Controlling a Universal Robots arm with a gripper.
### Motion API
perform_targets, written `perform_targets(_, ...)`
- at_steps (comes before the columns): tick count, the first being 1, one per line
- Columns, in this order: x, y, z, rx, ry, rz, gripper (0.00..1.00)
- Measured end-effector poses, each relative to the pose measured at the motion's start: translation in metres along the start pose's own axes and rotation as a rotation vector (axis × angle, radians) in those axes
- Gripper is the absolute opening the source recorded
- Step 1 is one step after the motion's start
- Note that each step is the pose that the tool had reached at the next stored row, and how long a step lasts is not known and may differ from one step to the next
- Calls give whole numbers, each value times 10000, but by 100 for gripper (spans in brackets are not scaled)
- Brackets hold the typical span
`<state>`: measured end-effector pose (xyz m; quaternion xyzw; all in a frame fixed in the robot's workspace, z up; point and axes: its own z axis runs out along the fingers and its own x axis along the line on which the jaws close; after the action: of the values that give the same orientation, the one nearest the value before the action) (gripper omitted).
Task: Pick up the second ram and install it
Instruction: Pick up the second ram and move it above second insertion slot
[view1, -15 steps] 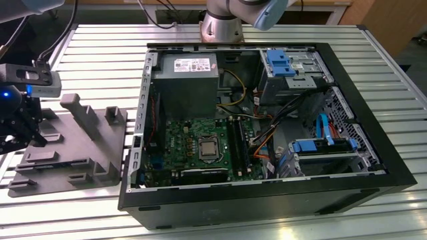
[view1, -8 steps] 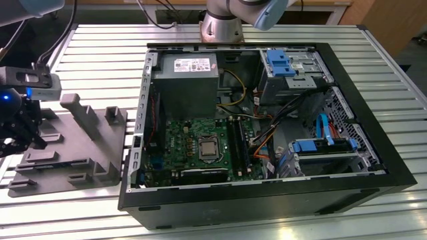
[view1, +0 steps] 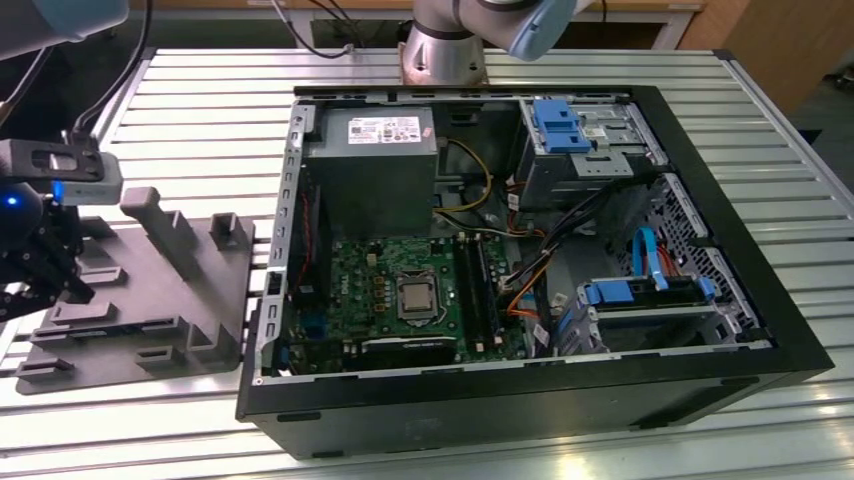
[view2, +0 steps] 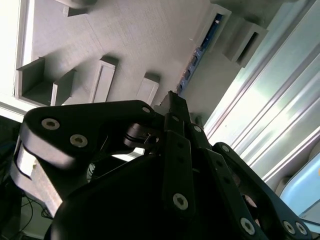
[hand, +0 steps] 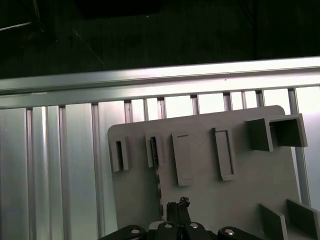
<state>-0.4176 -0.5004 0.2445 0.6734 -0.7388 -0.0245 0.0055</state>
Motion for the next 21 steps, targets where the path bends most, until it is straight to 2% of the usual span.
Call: perform_targets(21,59,-9,80,-16,29,-674,11)
